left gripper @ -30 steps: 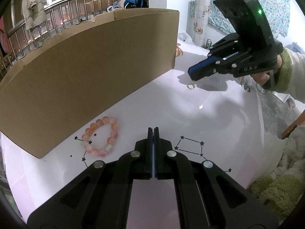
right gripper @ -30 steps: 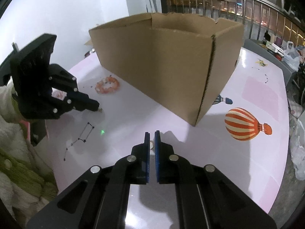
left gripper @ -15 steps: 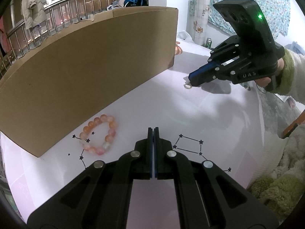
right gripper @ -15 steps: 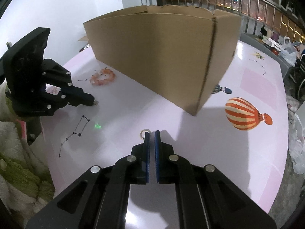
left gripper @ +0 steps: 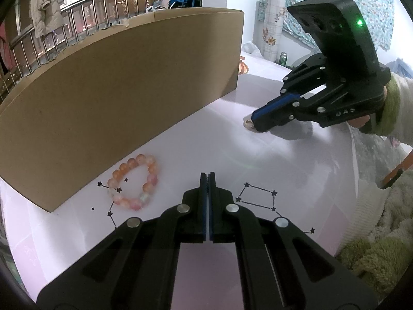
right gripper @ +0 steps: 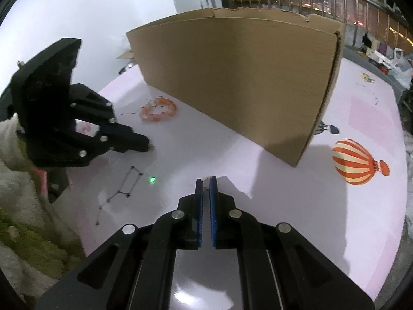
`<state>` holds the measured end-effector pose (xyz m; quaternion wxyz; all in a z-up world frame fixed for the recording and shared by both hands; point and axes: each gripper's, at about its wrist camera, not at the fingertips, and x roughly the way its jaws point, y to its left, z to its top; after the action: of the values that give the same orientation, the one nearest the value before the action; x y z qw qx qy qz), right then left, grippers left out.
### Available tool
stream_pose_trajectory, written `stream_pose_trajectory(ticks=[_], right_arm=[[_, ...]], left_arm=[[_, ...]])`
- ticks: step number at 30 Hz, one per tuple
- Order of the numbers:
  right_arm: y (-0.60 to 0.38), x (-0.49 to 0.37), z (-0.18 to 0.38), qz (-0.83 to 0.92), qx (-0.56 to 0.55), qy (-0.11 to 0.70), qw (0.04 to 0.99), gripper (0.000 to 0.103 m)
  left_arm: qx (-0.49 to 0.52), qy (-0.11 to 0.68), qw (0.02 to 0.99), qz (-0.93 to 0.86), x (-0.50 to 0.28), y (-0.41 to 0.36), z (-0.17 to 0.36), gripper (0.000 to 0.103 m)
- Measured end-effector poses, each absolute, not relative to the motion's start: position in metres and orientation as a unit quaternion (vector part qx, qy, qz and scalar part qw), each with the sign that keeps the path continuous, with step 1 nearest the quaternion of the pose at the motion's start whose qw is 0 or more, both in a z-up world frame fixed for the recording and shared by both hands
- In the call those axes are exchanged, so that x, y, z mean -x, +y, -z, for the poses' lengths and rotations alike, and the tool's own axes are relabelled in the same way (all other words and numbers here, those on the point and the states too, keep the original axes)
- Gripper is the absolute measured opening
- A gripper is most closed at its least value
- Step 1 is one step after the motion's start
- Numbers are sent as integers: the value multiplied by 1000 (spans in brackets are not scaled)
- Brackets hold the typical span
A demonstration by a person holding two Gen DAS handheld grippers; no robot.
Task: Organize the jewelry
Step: 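Lift the gold ring with the right gripper while the left holds the chain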
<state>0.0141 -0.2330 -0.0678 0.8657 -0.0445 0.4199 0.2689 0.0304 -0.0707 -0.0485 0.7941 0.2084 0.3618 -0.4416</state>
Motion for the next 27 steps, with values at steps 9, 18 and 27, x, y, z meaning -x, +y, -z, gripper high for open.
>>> stream_pose_trajectory(ticks=[9,18,27], right_arm=[[-235,-21,63,-290,87,413,859,19],[-221,-28,68,-327,120,419,839,19],[-225,-29,68,-327,117,416,841,11]], left_arm=[[-207,363,794,441,-31,-72,48,0],[-209,364,793,442,-32,-73,48,0],[-207,364,793,442,-32,-72,49,0]])
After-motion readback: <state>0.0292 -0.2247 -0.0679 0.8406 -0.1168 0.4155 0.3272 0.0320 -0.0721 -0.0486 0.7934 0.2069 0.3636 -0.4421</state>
